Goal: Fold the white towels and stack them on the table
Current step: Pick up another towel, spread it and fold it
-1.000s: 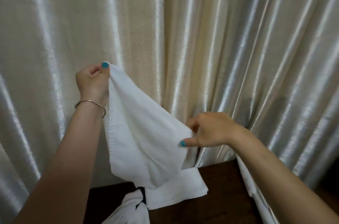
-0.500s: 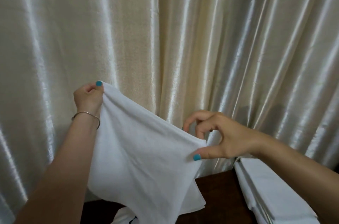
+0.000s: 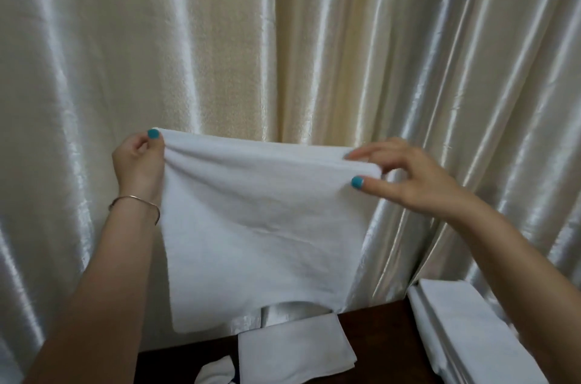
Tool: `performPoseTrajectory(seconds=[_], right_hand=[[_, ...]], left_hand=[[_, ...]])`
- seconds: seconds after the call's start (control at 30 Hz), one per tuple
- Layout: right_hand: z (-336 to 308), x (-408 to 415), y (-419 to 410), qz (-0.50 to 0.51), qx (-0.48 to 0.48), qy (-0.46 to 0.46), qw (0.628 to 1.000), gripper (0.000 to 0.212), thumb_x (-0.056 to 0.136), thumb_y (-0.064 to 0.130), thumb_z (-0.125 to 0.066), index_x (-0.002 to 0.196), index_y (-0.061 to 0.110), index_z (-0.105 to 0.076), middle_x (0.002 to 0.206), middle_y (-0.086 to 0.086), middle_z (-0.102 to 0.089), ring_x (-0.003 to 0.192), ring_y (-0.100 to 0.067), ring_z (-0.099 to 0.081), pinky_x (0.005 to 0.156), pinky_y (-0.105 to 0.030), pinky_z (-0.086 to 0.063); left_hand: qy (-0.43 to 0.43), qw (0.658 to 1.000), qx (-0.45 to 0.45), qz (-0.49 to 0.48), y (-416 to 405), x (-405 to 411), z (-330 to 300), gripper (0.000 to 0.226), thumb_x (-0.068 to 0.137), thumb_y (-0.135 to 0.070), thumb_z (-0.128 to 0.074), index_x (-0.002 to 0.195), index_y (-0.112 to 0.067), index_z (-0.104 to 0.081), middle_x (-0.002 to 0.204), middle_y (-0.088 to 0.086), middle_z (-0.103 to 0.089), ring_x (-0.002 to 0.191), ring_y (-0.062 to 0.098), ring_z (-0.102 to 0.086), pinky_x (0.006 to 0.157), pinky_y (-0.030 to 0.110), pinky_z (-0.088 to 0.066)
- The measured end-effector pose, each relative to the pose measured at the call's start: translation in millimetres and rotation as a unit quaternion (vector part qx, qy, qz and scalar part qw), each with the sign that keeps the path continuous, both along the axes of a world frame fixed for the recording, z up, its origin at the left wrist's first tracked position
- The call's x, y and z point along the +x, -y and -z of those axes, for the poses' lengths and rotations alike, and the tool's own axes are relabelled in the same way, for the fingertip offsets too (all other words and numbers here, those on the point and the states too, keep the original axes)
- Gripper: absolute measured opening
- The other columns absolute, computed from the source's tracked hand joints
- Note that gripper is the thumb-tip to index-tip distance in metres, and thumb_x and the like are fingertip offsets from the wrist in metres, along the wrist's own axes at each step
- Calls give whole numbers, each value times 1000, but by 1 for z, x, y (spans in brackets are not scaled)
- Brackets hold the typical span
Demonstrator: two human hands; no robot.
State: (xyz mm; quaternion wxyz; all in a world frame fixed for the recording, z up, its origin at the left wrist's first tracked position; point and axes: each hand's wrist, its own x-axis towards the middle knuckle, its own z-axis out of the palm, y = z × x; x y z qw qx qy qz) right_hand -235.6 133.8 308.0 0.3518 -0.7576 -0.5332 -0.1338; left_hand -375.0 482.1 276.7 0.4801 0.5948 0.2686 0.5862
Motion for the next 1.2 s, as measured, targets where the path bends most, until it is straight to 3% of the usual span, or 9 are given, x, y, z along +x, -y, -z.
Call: performPoseTrajectory(seconds=[0.1, 0.23, 0.33, 0.43, 0.6, 0.77, 0.9, 1.03, 1.2], right_hand=[[-2, 18, -3, -17, 151, -126, 980, 20, 68, 42, -82, 65, 29, -67, 113, 20, -63, 93, -2, -63, 75, -16, -52], [-2, 28, -12, 32, 221, -177, 959, 16, 79, 18, -76, 68, 20, -64, 50, 20, -61, 48, 6, -53, 51, -9, -41], [0, 38, -16, 72, 314, -179, 930, 22, 76, 8, -79, 86, 24, -68, 41, 16, -52, 41, 4, -44, 48, -9, -39], [17, 46, -28, 151, 269, -226, 924, 29, 74, 11, -81, 102, 13, -71, 47, 12, -51, 40, 4, -44, 50, -8, -41], [28, 44, -29, 146, 291, -235, 916, 18, 79, 2, -74, 72, 17, -68, 44, 20, -61, 42, 9, -52, 47, -7, -41], [37, 37, -26, 126, 398, -208, 885, 29, 83, 5, -70, 67, 28, -63, 55, 20, -63, 53, 7, -53, 54, -10, -41], [37, 35, -21, 66, 433, -310, 844, 24, 87, 2, -66, 74, 21, -61, 53, 18, -64, 53, 6, -55, 56, -12, -44], [47, 50, -37, 246, 312, -436, 807, 18, 77, 18, -78, 68, 16, -62, 65, -3, -63, 57, -12, -54, 53, -20, -45], [57, 13, -82, 327, 339, -370, 801, 18, 75, 25, -75, 64, 14, -65, 68, -2, -62, 64, -17, -57, 62, -24, -42]], left_hand=[[-26, 998, 56, -15, 3, -2, -9, 34, 99, -22, -42, 65, -19, -39, 62, -4, -33, 58, 7, -31, 50, 17, -29], [-88, 980, 146, -98, 23, -9, -22, 29, 103, -24, -31, 92, -2, -47, 88, 25, -57, 88, 33, -53, 69, 35, -31], [-107, 969, 178, -130, 37, -12, -27, 26, 103, -15, -30, 111, 2, -48, 115, 34, -55, 104, 44, -52, 73, 34, -28], [-217, 961, 132, -108, 42, -6, -7, 28, 101, -10, -32, 114, 12, -44, 118, 39, -53, 106, 50, -51, 76, 41, -32], [-203, 971, 91, -91, 40, -4, 19, 29, 101, -12, -31, 116, 10, -43, 116, 34, -54, 104, 44, -52, 74, 35, -33], [-89, 985, 118, -89, 56, -14, 13, 15, 102, -12, -33, 98, -3, -44, 74, 1, -44, 67, 21, -38, 57, 25, -20], [-50, 994, 99, -18, 47, -17, 11, 29, 100, -19, -41, 72, -14, -38, 63, -5, -34, 56, 4, -30, 51, 13, -29], [-113, 991, -42, 60, 26, 1, 26, 36, 83, -37, -61, 61, -13, -46, 63, 6, -39, 62, 16, -36, 59, 29, -31], [-111, 990, -87, 22, 96, 27, 26, 55, 92, -24, -56, 45, -15, -29, 29, -7, -26, 46, 17, -23, 54, 28, -27]])
